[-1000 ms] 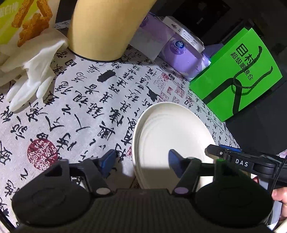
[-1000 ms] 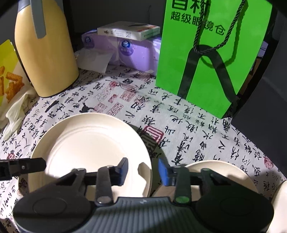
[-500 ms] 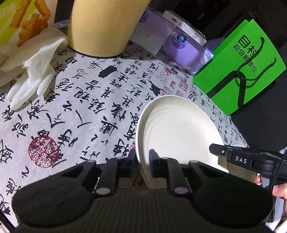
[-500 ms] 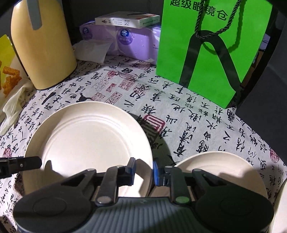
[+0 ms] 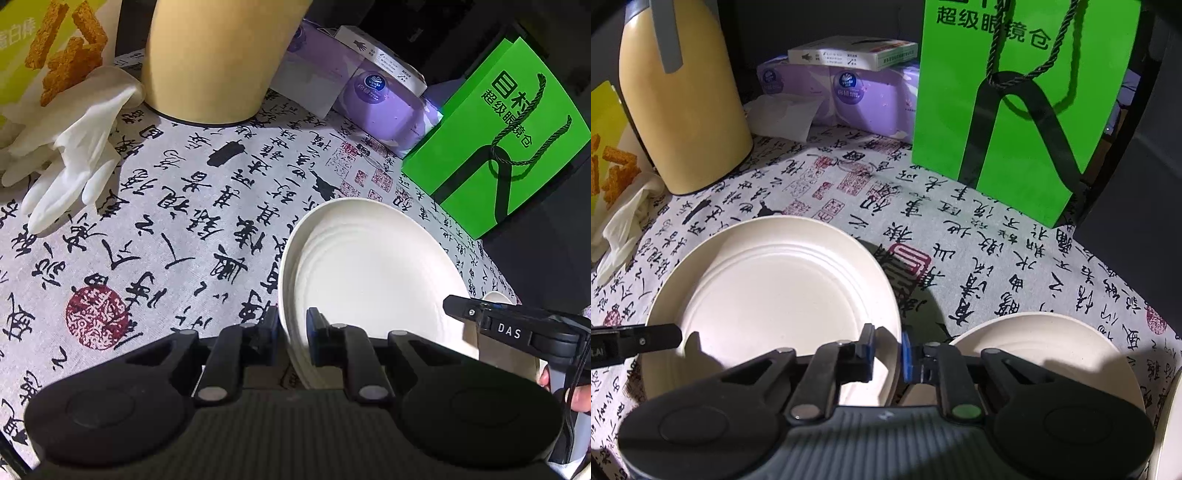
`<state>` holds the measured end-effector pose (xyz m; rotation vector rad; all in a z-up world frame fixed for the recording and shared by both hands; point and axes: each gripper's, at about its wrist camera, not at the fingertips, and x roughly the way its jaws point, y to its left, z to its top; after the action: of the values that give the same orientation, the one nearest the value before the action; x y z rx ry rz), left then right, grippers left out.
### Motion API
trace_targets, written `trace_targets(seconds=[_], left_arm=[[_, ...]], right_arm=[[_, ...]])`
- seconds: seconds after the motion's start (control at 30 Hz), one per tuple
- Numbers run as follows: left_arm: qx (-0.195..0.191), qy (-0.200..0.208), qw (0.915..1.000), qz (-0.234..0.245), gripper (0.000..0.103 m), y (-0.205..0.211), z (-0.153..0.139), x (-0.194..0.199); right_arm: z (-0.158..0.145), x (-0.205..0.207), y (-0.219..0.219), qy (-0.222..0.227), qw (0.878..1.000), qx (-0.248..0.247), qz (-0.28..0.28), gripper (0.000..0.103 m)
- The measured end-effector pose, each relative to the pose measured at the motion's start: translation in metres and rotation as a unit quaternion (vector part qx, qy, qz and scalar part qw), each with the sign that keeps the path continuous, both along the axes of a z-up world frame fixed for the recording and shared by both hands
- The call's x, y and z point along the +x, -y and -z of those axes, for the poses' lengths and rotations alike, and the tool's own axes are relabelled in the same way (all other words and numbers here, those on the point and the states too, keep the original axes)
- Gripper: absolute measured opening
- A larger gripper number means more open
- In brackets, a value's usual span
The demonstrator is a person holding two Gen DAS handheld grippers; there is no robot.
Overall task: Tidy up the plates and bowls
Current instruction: 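Lift the cream plate off the table with both grippers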
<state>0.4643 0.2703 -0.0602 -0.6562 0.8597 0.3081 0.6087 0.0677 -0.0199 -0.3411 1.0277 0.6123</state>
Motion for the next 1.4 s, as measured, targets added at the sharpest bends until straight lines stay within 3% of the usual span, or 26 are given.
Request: trace_targets(seconds=[0.7,1.4], left_arm=[[0.019,0.019,0.9996,0.001,0.016,0.003,-0.017,-0.007],[0.032,0.056,0.9979,-0.001,0.016,0.016,-0.061,-0.022]], right_arm=[[-0.023,-0.015,0.005,0.021,1.000,0.023,0.004,0.010],[-0.061,-0.038,0.030,0.037,0.997,0.058,0.021,0.010]])
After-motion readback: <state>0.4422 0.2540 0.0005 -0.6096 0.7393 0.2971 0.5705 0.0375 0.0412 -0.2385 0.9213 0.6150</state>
